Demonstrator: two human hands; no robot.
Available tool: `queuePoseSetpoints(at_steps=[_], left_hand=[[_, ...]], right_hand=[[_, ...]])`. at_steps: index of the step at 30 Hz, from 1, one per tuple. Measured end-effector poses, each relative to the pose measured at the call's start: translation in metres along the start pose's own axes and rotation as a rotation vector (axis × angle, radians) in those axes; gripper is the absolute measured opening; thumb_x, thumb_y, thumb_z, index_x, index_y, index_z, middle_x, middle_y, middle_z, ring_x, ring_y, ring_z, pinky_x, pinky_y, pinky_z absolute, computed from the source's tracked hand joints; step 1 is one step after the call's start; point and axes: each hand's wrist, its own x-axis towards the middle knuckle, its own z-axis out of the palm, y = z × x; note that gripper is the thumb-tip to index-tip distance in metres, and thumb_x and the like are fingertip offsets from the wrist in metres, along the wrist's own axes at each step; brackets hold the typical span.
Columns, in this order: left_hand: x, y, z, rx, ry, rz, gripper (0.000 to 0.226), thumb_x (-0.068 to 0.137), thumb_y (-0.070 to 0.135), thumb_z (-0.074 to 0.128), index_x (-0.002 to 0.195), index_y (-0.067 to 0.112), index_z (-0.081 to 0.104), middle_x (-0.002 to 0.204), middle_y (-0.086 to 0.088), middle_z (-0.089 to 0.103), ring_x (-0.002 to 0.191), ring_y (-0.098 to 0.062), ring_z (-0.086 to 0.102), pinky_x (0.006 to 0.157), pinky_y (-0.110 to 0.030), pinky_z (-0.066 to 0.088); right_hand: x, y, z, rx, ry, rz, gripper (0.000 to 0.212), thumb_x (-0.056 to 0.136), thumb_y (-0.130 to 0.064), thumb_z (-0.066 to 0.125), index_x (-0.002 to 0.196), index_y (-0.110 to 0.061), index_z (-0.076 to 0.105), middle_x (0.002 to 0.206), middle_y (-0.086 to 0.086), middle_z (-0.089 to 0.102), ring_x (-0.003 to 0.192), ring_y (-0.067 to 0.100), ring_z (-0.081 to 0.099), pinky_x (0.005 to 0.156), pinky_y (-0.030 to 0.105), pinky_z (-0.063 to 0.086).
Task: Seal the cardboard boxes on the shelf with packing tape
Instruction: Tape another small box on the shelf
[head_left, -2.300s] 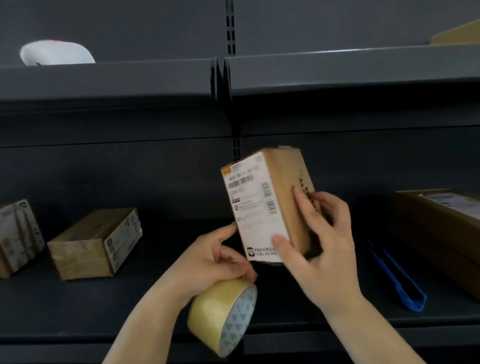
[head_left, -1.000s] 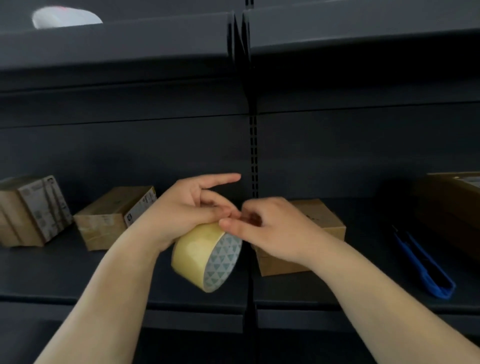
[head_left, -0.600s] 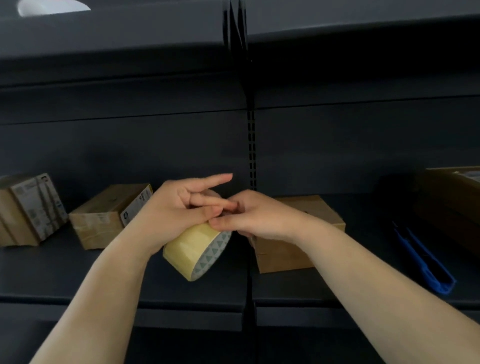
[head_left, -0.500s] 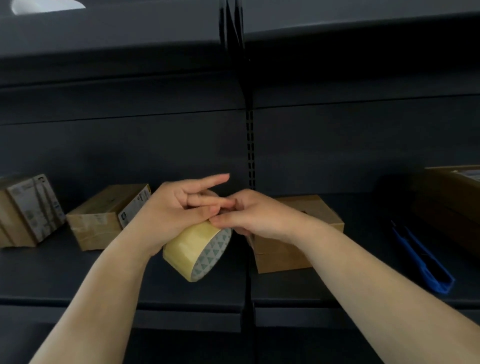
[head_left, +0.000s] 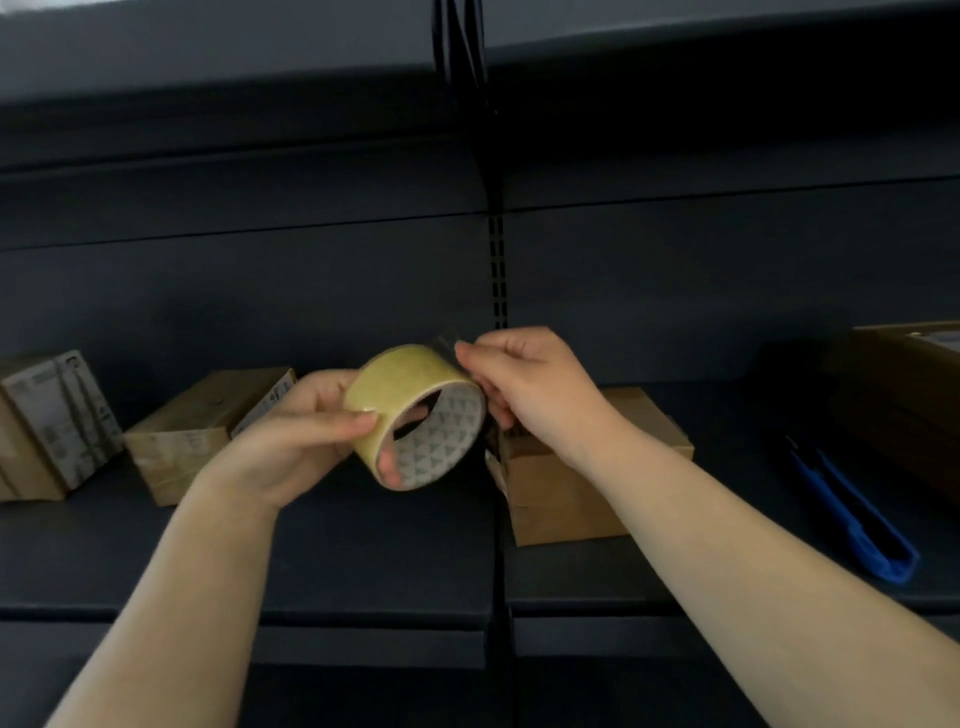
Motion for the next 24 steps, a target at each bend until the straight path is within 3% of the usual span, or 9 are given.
queuePoseSetpoints(at_steps=[2,4,6,9,13,19,21,23,24], left_hand=[[0.003,0.01,-0.008,-0.03,0.02,-0.03,0.032,0.065,0.036,0.08,0.083,0.012,0.073,0.052,-0.01,0.067,0.051,-0.018,0.066,0.077,-0.033,0.056],[0.009,0.02,-0.01,0.045,0.094,-0.127,0.045,0.045,0.046,0.088,0.07,0.012,0.073,0.044,-0.011,0.061,0.039,-0.018,0.06,0.05,-0.025,0.053],[0.019,0.027,-0.01,0.2,0.127,-0.22,0.053,0.031,0.058,0.086,0.057,0.015,0.071,0.039,-0.008,0.056,0.033,-0.015,0.054,0.04,-0.021,0.047],[0.03,0.029,-0.016,0.239,0.119,-0.234,0.052,0.031,0.066,0.082,0.048,0.02,0.067,0.035,-0.003,0.051,0.031,-0.011,0.049,0.038,-0.018,0.043],[0.033,0.027,-0.025,-0.042,-0.148,-0.105,0.03,0.071,0.04,0.074,0.072,0.011,0.068,0.046,0.0,0.06,0.04,-0.01,0.056,0.05,-0.019,0.047],[0.041,0.042,-0.024,0.342,0.074,-0.434,0.053,0.028,0.064,0.084,0.049,0.018,0.067,0.033,0.004,0.041,0.026,-0.006,0.036,0.029,-0.015,0.03],[0.036,0.036,-0.035,0.087,-0.017,-0.367,0.046,0.05,0.053,0.084,0.063,0.012,0.071,0.036,0.0,0.043,0.029,-0.009,0.04,0.035,-0.019,0.035],[0.032,0.023,-0.041,-0.475,-0.175,-0.21,0.037,0.089,0.027,0.061,0.094,-0.01,0.061,0.049,-0.011,0.043,0.043,-0.019,0.043,0.053,-0.032,0.044],[0.029,0.021,-0.046,-0.609,-0.211,-0.163,0.031,0.097,0.015,0.047,0.101,-0.014,0.053,0.056,-0.014,0.042,0.051,-0.022,0.042,0.062,-0.038,0.044]], right_hand=[[0.002,0.0,-0.007,-0.032,0.033,0.003,0.049,0.091,-0.018,0.056,0.045,-0.013,0.039,0.04,-0.001,0.035,0.035,0.009,0.036,0.048,0.023,0.033],[0.002,0.002,-0.015,-0.029,0.073,0.009,0.048,0.091,-0.015,0.055,0.046,-0.011,0.038,0.039,-0.001,0.033,0.034,0.009,0.035,0.049,0.022,0.034],[-0.001,0.003,-0.023,-0.024,0.108,0.014,0.047,0.091,-0.015,0.054,0.047,-0.01,0.039,0.04,0.001,0.033,0.035,0.009,0.037,0.053,0.02,0.037],[-0.007,0.003,-0.036,-0.004,0.163,0.027,0.048,0.093,-0.017,0.053,0.047,-0.01,0.038,0.041,0.004,0.034,0.036,0.011,0.037,0.06,0.023,0.04],[-0.016,0.001,-0.046,0.028,0.22,0.017,0.051,0.092,-0.017,0.053,0.044,-0.013,0.037,0.037,0.0,0.034,0.036,0.012,0.038,0.068,0.019,0.045],[-0.033,0.002,-0.08,-0.036,0.384,0.115,0.039,0.092,-0.02,0.054,0.054,-0.012,0.045,0.047,0.003,0.039,0.041,0.011,0.041,0.061,0.021,0.039],[-0.037,0.003,-0.091,-0.081,0.38,0.134,0.042,0.092,-0.022,0.053,0.053,-0.012,0.043,0.047,0.003,0.039,0.043,0.012,0.043,0.067,0.016,0.037],[-0.04,0.005,-0.092,-0.061,0.384,0.143,0.043,0.092,-0.022,0.053,0.053,-0.012,0.043,0.047,0.001,0.039,0.042,0.012,0.042,0.07,0.016,0.037],[-0.042,0.006,-0.091,-0.045,0.385,0.143,0.043,0.092,-0.022,0.053,0.052,-0.012,0.043,0.046,0.0,0.039,0.041,0.012,0.041,0.073,0.017,0.038]])
